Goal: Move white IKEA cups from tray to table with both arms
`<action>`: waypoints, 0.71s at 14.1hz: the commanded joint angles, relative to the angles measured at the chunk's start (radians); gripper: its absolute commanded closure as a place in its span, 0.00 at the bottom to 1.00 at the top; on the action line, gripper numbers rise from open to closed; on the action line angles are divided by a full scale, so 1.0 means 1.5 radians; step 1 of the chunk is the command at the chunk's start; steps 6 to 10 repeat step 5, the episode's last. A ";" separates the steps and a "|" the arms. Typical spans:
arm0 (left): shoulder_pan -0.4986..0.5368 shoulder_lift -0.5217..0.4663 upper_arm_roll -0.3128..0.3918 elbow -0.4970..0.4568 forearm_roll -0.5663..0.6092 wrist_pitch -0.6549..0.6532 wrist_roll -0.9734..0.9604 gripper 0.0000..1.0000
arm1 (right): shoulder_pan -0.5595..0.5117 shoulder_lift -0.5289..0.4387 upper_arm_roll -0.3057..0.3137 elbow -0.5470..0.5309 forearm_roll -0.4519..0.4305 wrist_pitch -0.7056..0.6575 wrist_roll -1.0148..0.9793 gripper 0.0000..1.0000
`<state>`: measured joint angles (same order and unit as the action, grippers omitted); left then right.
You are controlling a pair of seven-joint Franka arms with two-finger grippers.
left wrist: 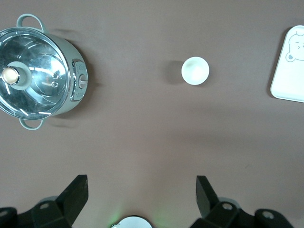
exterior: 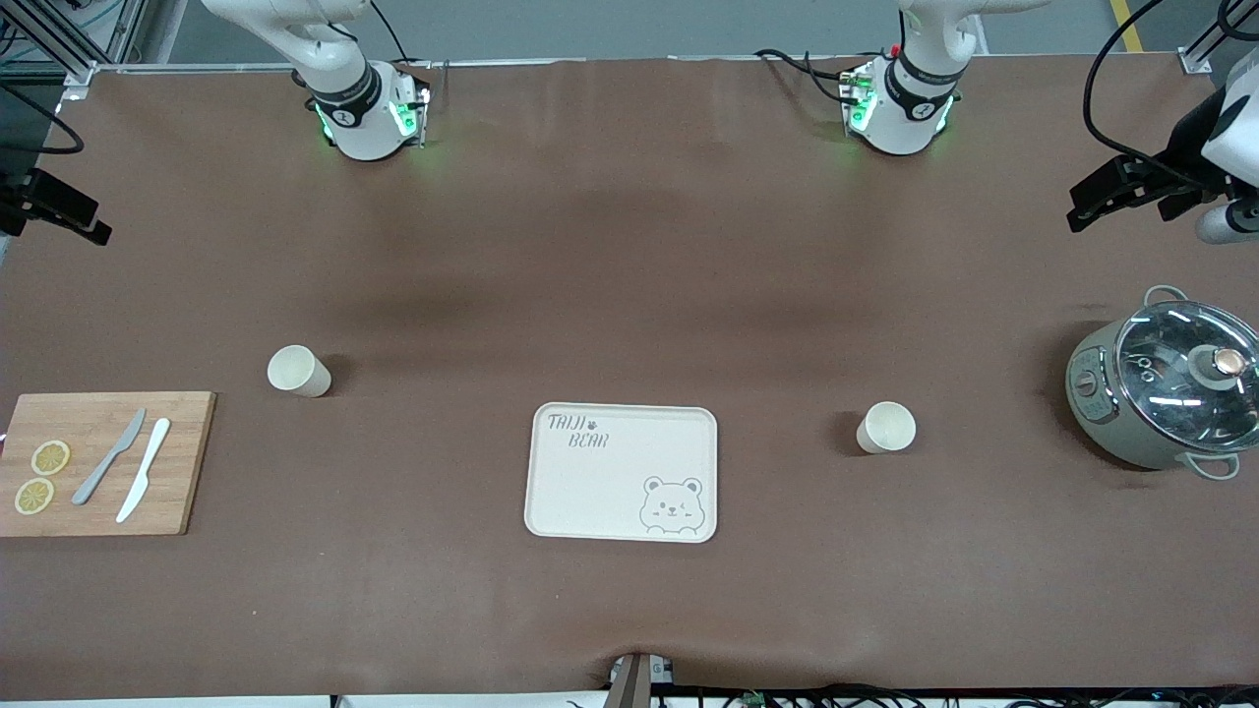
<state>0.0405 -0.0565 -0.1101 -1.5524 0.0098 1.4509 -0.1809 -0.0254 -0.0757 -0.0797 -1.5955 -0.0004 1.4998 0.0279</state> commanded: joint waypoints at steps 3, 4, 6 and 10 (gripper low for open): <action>0.010 -0.009 0.006 0.012 -0.011 0.004 0.011 0.00 | -0.010 -0.009 0.007 -0.006 -0.008 -0.001 -0.009 0.00; 0.010 -0.009 0.005 0.013 -0.009 0.004 0.011 0.00 | -0.011 -0.009 0.007 -0.006 -0.007 -0.001 -0.009 0.00; 0.010 -0.009 0.005 0.013 -0.008 0.004 0.011 0.00 | -0.010 -0.009 0.007 -0.006 -0.007 -0.002 -0.009 0.00; 0.010 -0.009 0.005 0.013 -0.008 0.004 0.011 0.00 | -0.010 -0.009 0.007 -0.006 -0.007 -0.002 -0.009 0.00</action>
